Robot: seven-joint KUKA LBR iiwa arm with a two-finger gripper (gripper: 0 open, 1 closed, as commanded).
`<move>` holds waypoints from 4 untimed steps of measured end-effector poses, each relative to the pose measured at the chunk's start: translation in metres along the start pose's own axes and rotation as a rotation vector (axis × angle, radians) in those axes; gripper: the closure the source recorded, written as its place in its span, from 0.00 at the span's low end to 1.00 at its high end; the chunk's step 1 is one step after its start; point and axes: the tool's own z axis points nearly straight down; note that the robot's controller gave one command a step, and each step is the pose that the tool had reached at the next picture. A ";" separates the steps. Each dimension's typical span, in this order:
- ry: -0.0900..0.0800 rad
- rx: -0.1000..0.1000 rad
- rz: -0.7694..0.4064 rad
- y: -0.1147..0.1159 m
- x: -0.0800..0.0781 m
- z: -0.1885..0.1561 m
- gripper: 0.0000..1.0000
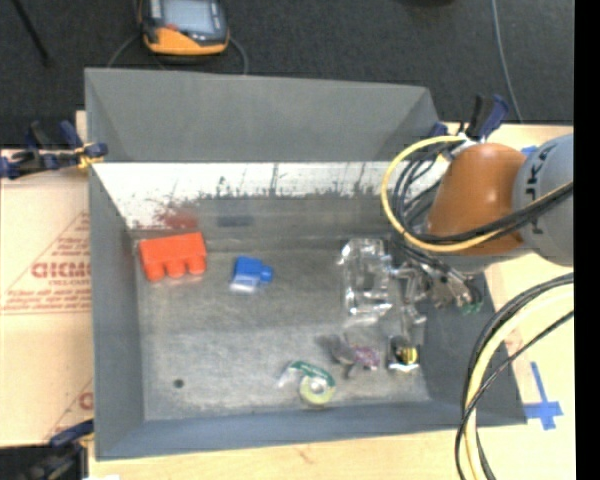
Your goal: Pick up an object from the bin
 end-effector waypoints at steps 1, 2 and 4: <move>0.002 -0.002 0.005 -0.015 -0.050 -0.019 0.00; 0.002 -0.004 -0.417 -0.028 -0.049 -0.018 0.00; -0.013 -0.005 -0.871 -0.026 -0.019 0.007 0.00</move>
Offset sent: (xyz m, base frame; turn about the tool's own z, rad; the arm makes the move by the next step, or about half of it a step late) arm 0.0487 0.0030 0.0172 0.0051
